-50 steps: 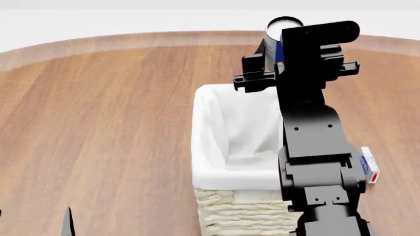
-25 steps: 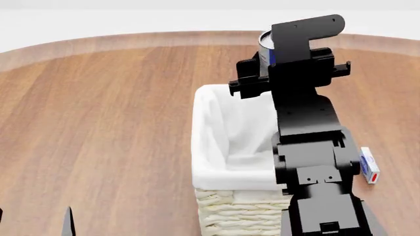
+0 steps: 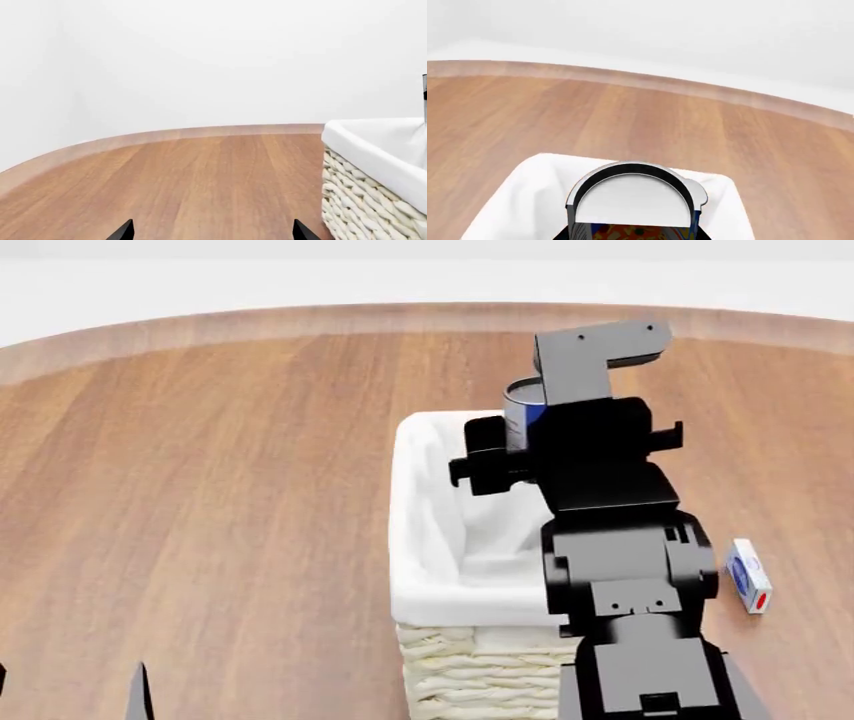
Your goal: Pick up the alphabet soup and put it in the basket.
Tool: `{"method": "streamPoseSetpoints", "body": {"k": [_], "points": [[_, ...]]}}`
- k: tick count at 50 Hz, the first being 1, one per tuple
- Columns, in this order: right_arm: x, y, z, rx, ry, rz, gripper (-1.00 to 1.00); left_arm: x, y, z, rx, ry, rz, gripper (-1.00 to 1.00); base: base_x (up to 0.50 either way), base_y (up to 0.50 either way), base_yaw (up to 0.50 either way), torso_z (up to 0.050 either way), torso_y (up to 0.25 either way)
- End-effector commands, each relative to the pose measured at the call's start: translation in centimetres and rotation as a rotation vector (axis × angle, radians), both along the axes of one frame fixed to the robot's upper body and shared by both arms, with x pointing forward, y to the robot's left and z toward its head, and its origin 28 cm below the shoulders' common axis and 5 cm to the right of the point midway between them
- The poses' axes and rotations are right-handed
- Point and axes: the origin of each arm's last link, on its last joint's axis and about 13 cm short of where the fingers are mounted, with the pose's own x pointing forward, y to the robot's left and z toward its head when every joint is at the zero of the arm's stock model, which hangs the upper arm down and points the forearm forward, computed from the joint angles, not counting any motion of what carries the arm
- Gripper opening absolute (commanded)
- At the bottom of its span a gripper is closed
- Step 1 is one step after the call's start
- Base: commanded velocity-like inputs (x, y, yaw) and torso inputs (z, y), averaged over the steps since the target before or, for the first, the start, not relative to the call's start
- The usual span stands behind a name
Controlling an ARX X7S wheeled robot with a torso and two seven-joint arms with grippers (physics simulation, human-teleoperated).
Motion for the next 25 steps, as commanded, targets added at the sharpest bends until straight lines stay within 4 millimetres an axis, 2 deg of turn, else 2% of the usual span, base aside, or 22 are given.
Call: {"method": "streamPoseSetpoints", "body": {"k": [1,25], "points": [[-0.3,-0.1,-0.8,-0.001,0.055,0.018,-1.00,0.0,0.0,0.0,0.000,0.000,0.000,1.00,0.00,0.00,0.00,0.000,0.000],[-0.9,-0.5,-2.9,0.013,0.109,0.005,-1.00,0.0,0.0,0.0,0.004,0.001,0.000,1.00,0.00,0.00,0.00,0.000,0.000]]}}
